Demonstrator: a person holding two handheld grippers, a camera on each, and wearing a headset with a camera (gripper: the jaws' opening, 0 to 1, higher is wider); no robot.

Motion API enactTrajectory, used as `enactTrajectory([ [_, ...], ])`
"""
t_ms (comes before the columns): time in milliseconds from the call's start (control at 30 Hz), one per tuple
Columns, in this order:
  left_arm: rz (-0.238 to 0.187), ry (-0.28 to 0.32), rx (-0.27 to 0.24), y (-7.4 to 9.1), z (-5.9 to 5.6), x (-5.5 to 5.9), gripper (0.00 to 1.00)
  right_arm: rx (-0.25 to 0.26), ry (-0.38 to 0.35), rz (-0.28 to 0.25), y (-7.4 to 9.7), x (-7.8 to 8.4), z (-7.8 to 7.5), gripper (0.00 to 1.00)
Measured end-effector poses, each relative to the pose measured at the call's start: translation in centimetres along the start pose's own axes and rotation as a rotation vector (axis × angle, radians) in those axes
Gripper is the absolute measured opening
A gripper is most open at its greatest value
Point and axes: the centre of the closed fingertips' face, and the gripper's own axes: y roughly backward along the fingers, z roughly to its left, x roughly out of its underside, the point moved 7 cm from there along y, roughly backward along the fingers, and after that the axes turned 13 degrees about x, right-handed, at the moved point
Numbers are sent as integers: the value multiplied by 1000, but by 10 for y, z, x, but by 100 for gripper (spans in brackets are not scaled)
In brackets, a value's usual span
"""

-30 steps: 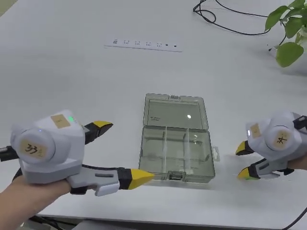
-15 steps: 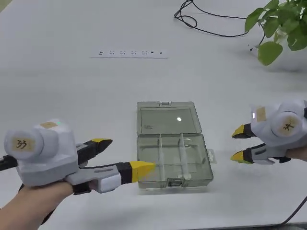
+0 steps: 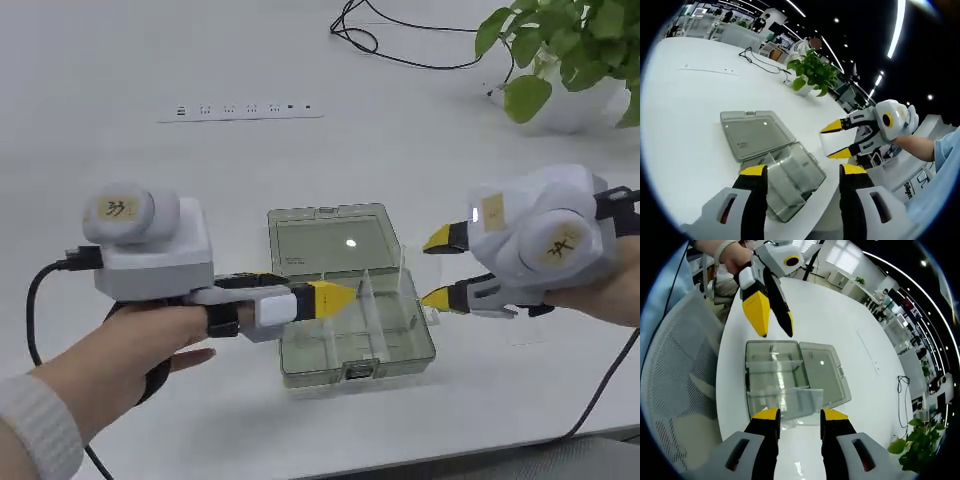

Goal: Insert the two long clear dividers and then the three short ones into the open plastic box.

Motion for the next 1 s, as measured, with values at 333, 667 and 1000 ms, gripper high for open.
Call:
enactTrajectory([
  [333,-26,41,85,-7,-14,-7,26,22,134,-36,6,-46,-4,32],
  [667,-47,54,108,-1,-18,-10,7,9,215,-55,5,-65,6,32],
  [1000,-41,80,138,-1,-21,-6,1,-1,237,-60,7,-66,11,32],
])
